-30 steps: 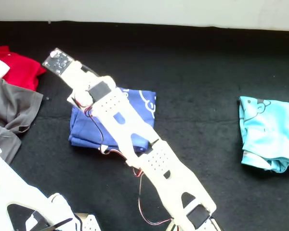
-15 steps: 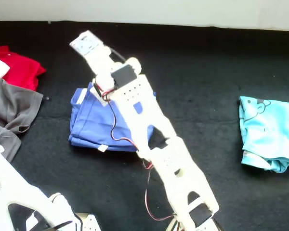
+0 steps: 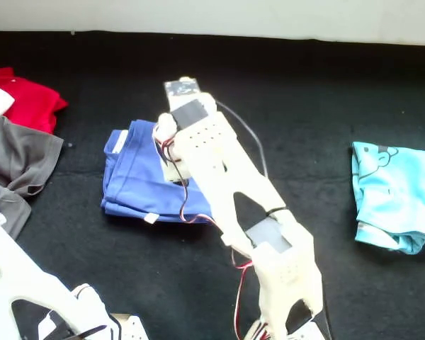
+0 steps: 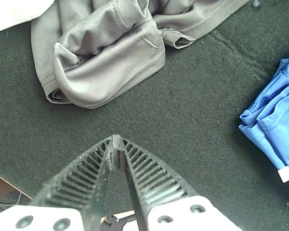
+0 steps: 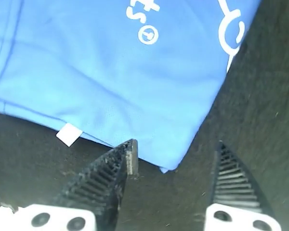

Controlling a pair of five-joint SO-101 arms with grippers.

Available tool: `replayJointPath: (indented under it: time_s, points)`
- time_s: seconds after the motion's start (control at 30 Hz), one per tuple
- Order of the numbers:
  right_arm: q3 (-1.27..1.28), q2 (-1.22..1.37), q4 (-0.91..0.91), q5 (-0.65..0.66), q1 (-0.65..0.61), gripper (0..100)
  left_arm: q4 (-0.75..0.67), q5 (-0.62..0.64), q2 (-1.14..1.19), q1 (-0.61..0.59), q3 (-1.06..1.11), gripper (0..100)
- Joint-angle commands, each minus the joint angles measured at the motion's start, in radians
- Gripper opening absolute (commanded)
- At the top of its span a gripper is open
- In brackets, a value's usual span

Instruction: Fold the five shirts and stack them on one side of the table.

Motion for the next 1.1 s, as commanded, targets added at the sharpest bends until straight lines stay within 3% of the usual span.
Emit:
replayJointPath:
  time_s: [0.0, 0.43, 0.57, 0.67, 0.73, 0.93, 1.07]
  points:
    - [0.008, 0.054, -0.065, -0.061, 0.021, 27.3, -0.015, -0.005, -0.027, 0.012, -0.004, 1]
    - [0.008, 0.338, -0.2, -0.1, 0.038, 28.8, -0.015, -0.005, -0.027, 0.008, -0.01, 1]
    - [0.008, 0.364, -0.193, -0.095, 0.047, 17.6, -0.015, -0.005, -0.027, 0.01, -0.01, 1]
    - [0.007, 0.363, -0.186, 0.0, 0.07, 0.5, -0.015, -0.005, -0.027, 0.013, -0.01, 1]
    - [0.008, 0.361, -0.165, 0.071, 0.081, 2.0, -0.015, -0.005, -0.027, 0.016, -0.01, 1]
    - [-0.044, 0.358, -0.024, 0.112, 0.143, 0.8, -0.015, -0.005, -0.027, 0.016, -0.012, 1]
    - [-0.134, 0.349, 0.038, 0.292, 0.189, 0.8, -0.015, -0.005, -0.027, 0.016, -0.012, 1]
